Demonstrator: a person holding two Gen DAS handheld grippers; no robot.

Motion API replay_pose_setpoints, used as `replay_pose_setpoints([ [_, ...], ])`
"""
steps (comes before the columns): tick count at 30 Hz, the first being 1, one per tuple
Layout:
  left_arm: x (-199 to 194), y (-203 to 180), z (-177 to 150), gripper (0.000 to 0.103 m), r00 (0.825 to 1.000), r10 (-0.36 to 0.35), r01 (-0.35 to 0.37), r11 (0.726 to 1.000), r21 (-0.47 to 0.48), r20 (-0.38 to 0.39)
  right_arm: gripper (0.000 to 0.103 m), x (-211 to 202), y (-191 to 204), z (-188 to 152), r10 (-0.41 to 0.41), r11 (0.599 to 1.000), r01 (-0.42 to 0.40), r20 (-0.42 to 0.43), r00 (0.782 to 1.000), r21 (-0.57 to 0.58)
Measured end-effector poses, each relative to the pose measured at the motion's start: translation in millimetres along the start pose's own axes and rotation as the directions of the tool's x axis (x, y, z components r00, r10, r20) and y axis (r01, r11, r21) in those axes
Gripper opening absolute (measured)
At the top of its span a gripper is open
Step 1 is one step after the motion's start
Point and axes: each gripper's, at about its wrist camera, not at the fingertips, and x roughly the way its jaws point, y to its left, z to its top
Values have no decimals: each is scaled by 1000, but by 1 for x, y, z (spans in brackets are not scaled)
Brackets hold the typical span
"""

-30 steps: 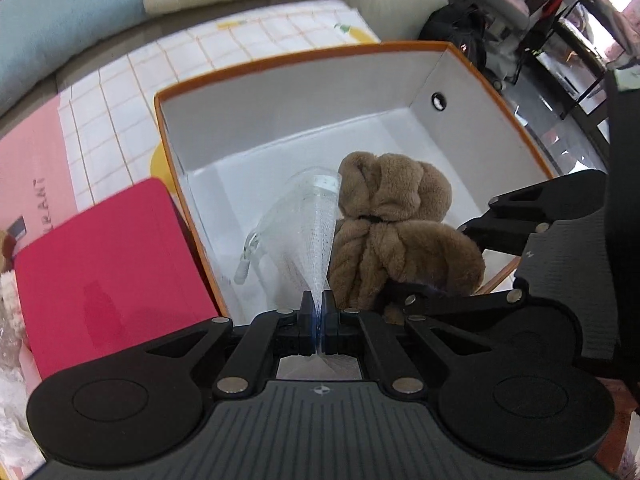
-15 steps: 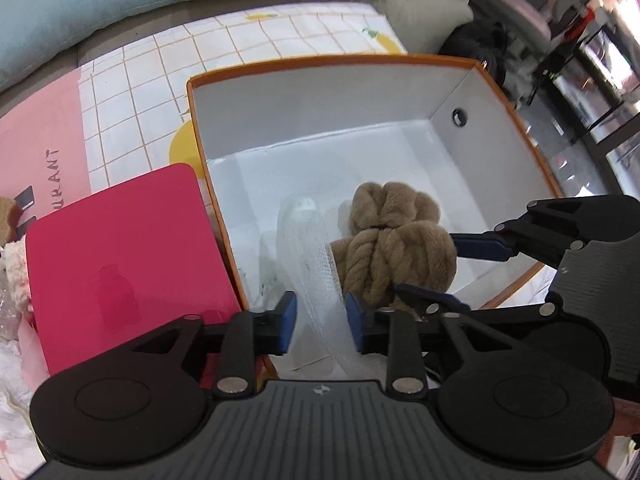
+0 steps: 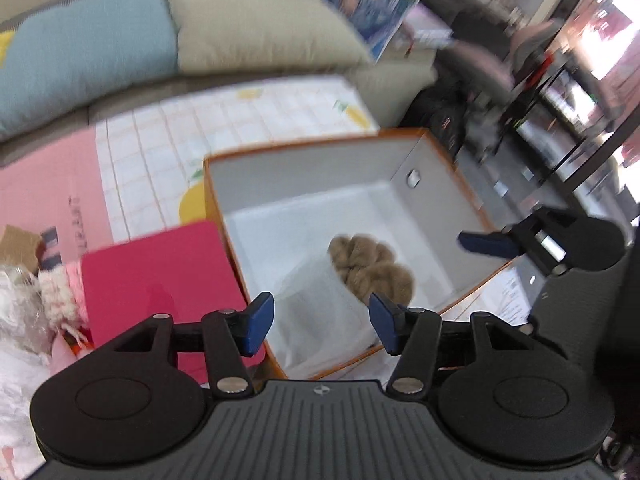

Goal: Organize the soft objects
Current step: 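Withdraw both tools from the box back toward the pile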

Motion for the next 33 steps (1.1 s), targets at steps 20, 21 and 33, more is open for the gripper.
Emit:
replay_pose_setpoints([
  [20, -105, 72, -81, 63, 881, 167, -131, 985, -110, 442, 76, -56, 75, -13, 12, 901, -140, 299, 954, 410],
  [21, -106, 78, -86, 63, 886, 178, -135, 982, -130, 428, 76, -57, 81, -13, 31, 901, -162, 313, 949, 402],
  [33, -104, 143, -158, 59, 926, 325, -284, 935, -215, 193, 71, -50, 172, 9, 221, 939, -294, 347, 912, 176],
])
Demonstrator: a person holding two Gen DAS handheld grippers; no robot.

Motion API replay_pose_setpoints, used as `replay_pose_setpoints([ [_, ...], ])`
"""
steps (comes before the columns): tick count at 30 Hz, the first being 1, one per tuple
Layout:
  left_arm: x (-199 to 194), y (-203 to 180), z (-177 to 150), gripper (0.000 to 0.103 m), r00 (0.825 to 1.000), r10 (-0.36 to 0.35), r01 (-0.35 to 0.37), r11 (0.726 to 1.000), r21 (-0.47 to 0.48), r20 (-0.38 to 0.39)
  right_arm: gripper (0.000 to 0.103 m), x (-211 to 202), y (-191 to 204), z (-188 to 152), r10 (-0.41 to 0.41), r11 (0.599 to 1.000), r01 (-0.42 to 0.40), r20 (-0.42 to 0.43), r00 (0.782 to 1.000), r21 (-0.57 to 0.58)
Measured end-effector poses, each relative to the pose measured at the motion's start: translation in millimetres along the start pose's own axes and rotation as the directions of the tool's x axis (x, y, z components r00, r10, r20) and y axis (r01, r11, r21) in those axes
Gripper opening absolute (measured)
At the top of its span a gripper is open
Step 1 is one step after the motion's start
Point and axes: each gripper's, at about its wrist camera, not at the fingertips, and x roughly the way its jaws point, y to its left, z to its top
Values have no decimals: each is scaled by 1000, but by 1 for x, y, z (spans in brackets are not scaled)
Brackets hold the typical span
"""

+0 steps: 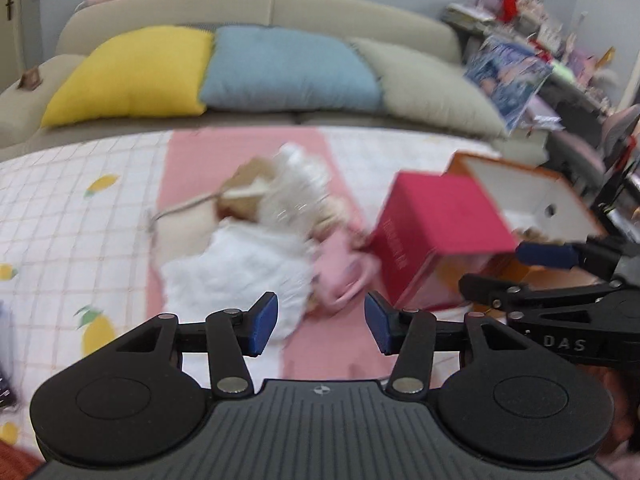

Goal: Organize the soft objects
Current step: 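Withdraw both tools from the box back toward the pile, then grasp the pink cloth with the right tool while the left tool grasps the white cloth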

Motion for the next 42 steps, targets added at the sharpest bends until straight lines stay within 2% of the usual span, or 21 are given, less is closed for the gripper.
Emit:
replay_pose_setpoints([
  [3, 5, 17, -4, 59, 997, 49, -50, 998, -34, -54, 68, 10, 18, -4, 28, 997, -29, -15, 999, -71],
  [5, 8, 27, -6, 60, 996, 69, -71, 997, -33, -51, 64, 19, 27, -5, 50, 994, -53, -33, 998, -98],
  [7, 13, 32, -8, 69, 996, 68, -70, 997, -33, -61, 62, 27, 34, -5, 59, 990, -64, -44, 997, -125],
  [10, 22, 38, -13, 73, 995, 68, -71, 997, -31, -73, 60, 37, 46, -8, 31, 978, -41, -50, 998, -206],
  [15, 43, 37, -15, 75, 990, 95, -92, 995, 29, -105, 55, 61, 62, -12, 3, 932, -24, -59, 998, -362],
  [18, 48, 38, -16, 80, 988, 108, -102, 993, 53, -110, 55, 73, 71, -14, -12, 886, -8, -40, 999, -463],
  [21, 55, 38, -15, 80, 988, 96, -83, 991, 109, -122, 55, 90, 81, -18, -24, 828, 2, -32, 999, -561],
  [27, 72, 37, -15, 81, 985, 94, -67, 981, 181, -146, 55, 120, 90, -29, -68, 683, 31, -22, 997, -729],
  [31, 84, 29, -21, 84, 984, 90, -48, 965, 258, -156, 56, 128, 92, -32, -30, 613, 15, -4, 1000, -790],
  [35, 93, 25, -24, 86, 981, 91, -40, 961, 275, -173, 56, 138, 94, -35, -8, 559, 4, -1, 1000, -829],
  [36, 96, 25, -25, 86, 980, 99, -47, 959, 279, -173, 55, 141, 94, -36, -5, 550, 1, -2, 1000, -835],
  [38, 101, 22, -26, 86, 978, 118, -60, 950, 305, -174, 44, 149, 92, -37, -14, 550, -4, -14, 1000, -835],
  [39, 103, 20, -27, 87, 977, 126, -65, 944, 325, -172, 42, 150, 91, -37, -20, 555, 6, -6, 1000, -832],
  [42, 109, 13, -32, 89, 972, 165, -90, 919, 384, -165, 26, 147, 86, -33, -7, 587, 11, 9, 1000, -810],
])
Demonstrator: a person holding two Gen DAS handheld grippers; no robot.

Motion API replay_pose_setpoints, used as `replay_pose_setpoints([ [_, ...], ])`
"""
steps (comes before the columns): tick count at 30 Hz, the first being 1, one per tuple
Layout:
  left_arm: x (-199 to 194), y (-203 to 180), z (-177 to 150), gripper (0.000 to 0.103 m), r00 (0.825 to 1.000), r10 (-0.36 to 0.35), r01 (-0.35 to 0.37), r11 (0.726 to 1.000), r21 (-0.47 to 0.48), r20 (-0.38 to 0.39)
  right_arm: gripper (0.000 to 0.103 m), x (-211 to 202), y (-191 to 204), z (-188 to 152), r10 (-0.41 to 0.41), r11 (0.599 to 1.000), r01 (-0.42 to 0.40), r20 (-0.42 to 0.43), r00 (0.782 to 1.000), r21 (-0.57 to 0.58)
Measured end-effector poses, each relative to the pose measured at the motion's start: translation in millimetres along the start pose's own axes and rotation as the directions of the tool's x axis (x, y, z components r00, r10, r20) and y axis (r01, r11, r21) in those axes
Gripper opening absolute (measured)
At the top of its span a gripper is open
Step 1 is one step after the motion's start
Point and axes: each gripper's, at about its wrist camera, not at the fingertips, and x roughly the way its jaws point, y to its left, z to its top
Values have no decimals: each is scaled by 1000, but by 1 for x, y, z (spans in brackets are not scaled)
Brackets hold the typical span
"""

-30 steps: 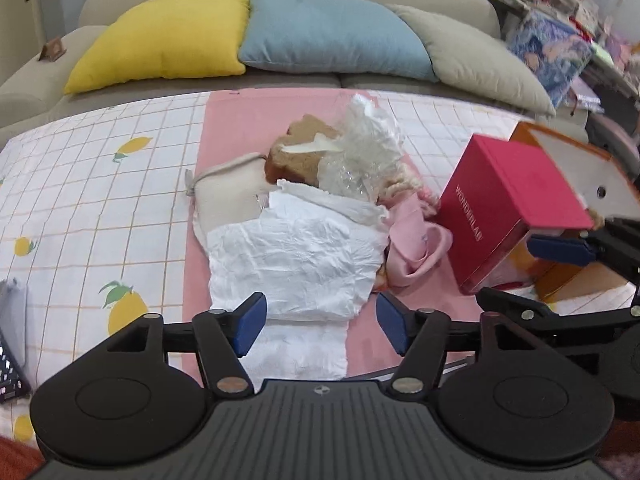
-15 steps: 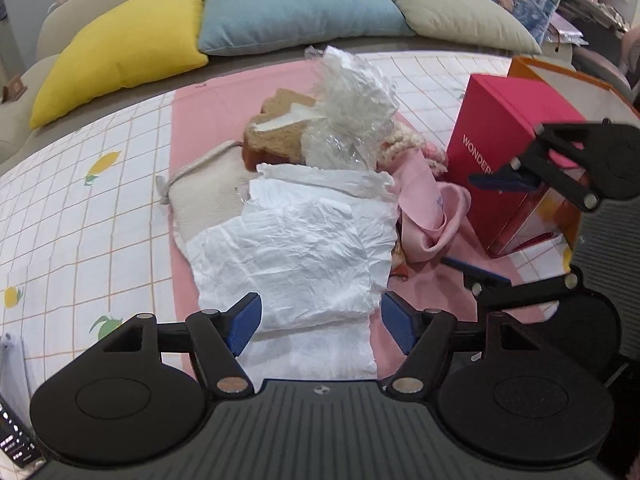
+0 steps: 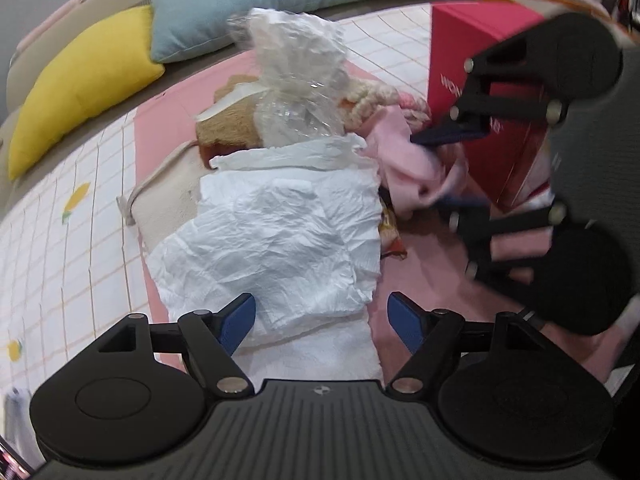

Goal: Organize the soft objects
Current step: 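Grasp the pink cloth with the right tool while the left tool grasps the white cloth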

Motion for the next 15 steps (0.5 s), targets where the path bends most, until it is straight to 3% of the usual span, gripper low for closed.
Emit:
replay_pose_setpoints([
  [2, 5, -8, -1, 89, 999, 44, -43, 998, 48, -13, 16, -5, -5, -1, 6, 999, -6, 0, 1000, 34],
  [6, 6, -19, -5, 92, 993, 113, -114, 988, 104, 19, 13, -23, -8, -8, 21, 993, -21, 3, 1000, 115],
  [8, 5, -20, -6, 87, 991, 130, -132, 987, 96, 27, 13, -35, -6, -10, 27, 989, -27, 1, 1000, 146],
  [11, 2, -19, -7, 72, 988, 150, -152, 984, 91, 24, 13, -51, -1, -13, 29, 985, -31, 12, 1000, 173],
  [14, -3, -19, -11, 47, 986, 167, -169, 982, 83, 30, 13, -62, 1, -15, 37, 982, -38, 8, 999, 185],
  [15, -7, -19, -12, 31, 985, 170, -172, 982, 77, 35, 13, -65, 1, -16, 46, 980, -46, 5, 999, 194],
])
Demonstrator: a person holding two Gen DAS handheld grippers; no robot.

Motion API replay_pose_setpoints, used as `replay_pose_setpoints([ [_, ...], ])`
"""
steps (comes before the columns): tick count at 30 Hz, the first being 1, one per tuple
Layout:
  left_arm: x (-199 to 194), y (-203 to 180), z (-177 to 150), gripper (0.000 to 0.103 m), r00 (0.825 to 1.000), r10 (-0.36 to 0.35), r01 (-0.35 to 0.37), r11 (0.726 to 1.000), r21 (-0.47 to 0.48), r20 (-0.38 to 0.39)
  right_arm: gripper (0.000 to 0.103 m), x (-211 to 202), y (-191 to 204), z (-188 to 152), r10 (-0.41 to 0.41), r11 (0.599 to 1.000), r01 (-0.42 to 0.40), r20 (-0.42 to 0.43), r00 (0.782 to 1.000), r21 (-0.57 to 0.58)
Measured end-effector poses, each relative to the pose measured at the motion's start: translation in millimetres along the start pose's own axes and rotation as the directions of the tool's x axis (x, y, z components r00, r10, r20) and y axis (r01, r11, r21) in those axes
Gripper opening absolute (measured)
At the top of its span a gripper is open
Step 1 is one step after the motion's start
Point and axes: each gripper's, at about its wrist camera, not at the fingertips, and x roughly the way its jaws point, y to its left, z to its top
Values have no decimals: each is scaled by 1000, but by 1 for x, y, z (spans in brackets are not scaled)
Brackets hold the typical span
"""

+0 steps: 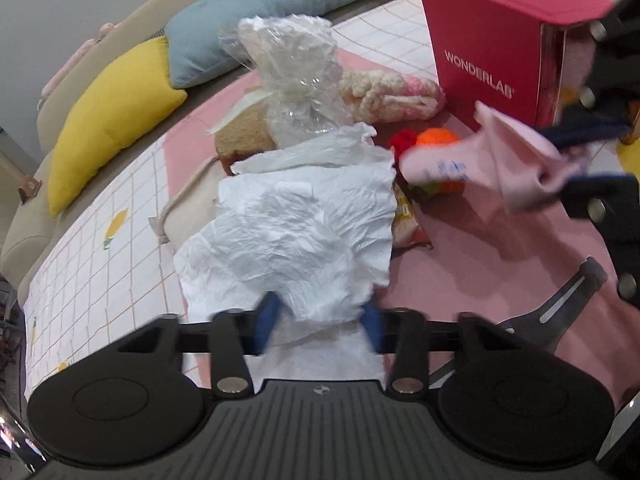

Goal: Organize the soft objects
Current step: 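Grasp the pink cloth with the right tool while the left tool grasps the white cloth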

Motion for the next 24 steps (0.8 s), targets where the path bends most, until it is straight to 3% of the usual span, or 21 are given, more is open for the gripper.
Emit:
replay_pose_setpoints([
  [1, -2, 2, 0, 19, 1000, 2, -2, 1000, -5, -1, 13, -2, 0, -1, 5, 1000, -5, -6, 1000, 8],
  [4, -14, 11, 0, 14, 1000, -2, 3, 998, -66, 14, 13, -5, -3, -3, 2, 999, 0, -27, 1000, 44],
  [9, -48, 32, 4, 12, 998, -17, 28, 983, -184, 66, 11, -16, -20, -4, 20, 986, -16, -25, 999, 166],
  [15, -92, 64, 8, 12, 984, -111, 157, 909, -385, 140, 11, -41, -43, -6, 63, 944, -63, 9, 998, 324],
  [20, -117, 72, 9, 12, 969, -172, 235, 869, -436, 179, 11, -60, -60, -7, 116, 897, -128, 54, 992, 423],
  [24, -126, 64, 9, 12, 955, -255, 295, 857, -424, 150, 11, -66, -69, -8, 204, 835, -189, 28, 979, 518],
])
